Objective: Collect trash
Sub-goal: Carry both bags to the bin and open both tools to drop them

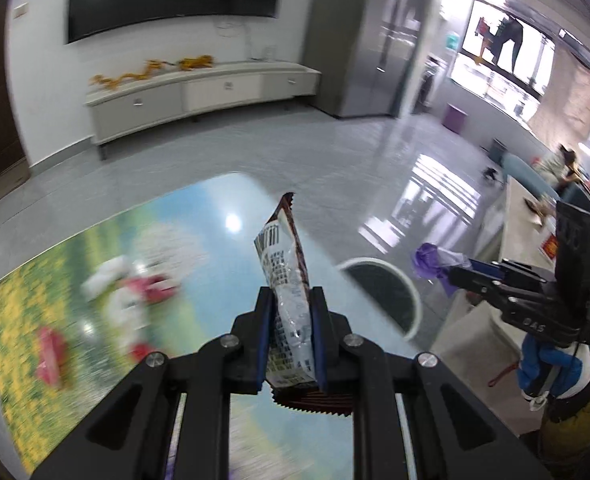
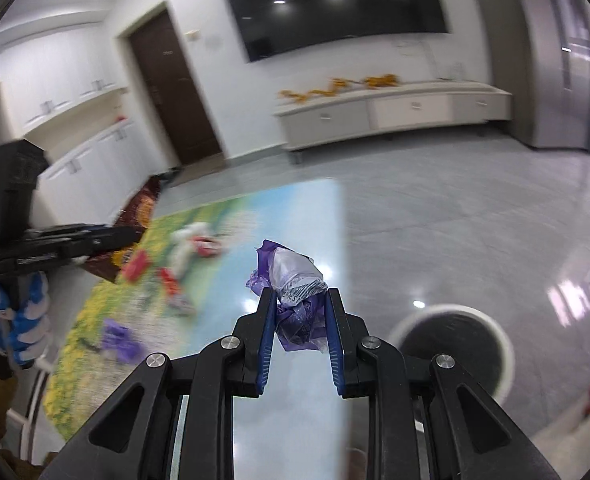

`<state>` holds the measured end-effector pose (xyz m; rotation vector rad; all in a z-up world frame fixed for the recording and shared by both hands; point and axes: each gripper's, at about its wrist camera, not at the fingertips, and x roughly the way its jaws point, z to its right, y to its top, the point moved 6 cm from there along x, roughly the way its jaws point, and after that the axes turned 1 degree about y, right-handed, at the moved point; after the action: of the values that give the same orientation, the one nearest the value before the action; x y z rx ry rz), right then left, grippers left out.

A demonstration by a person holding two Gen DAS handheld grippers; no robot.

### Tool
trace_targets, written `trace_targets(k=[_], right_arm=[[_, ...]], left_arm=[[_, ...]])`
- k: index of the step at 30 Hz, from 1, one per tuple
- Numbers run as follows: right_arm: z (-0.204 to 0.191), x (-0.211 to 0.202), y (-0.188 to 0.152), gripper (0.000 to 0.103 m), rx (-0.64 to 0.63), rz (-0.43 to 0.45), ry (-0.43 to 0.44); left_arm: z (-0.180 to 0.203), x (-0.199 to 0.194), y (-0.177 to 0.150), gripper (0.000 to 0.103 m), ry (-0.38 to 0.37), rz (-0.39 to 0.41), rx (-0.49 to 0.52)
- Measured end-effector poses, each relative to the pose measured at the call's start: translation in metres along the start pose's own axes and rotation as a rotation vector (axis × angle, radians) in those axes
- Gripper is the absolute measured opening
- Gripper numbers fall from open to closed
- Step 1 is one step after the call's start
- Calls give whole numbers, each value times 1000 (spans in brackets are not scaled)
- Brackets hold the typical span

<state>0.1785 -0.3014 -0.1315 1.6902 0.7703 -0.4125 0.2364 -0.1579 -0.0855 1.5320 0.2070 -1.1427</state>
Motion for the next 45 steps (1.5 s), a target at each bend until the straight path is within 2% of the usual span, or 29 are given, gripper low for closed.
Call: trace_targets(k=[2,8,12,14,16,18,20,26,33,40,45], right_arm=[[35,-4,-5,24,41,-17,-59],[110,10,-18,25,138,-70,-158],[137,27,-23,27,183,-89,-178],[149,42,-24,28,199,-98,-188],[160,53,-27,38,213,-109,-199],[168,62,-31,49,230,-112,-204],[170,65,-34,49,234,-114,-212],[168,60,-35,49,227,-99,-219],[144,30,-20,49,187,-34,-207],[97,-2,-2,49,114,23,-178],[48,-17,12,49,47,55,-127]], left_arm=[[31,22,9,17,-37,-23,34],[112,97,27,17,-136,-108,104],[138,142,35,20,-170,-148,94],[146,160,40,26,-194,-157,73],[149,175,43,41,-198,-157,53],[147,182,43,44,-207,-155,36],[145,185,42,44,-215,-154,26],[138,176,38,44,-201,-128,19],[131,135,37,44,-201,-63,-2],[104,81,32,44,-171,-3,-4],[57,40,23,45,-113,41,-22]])
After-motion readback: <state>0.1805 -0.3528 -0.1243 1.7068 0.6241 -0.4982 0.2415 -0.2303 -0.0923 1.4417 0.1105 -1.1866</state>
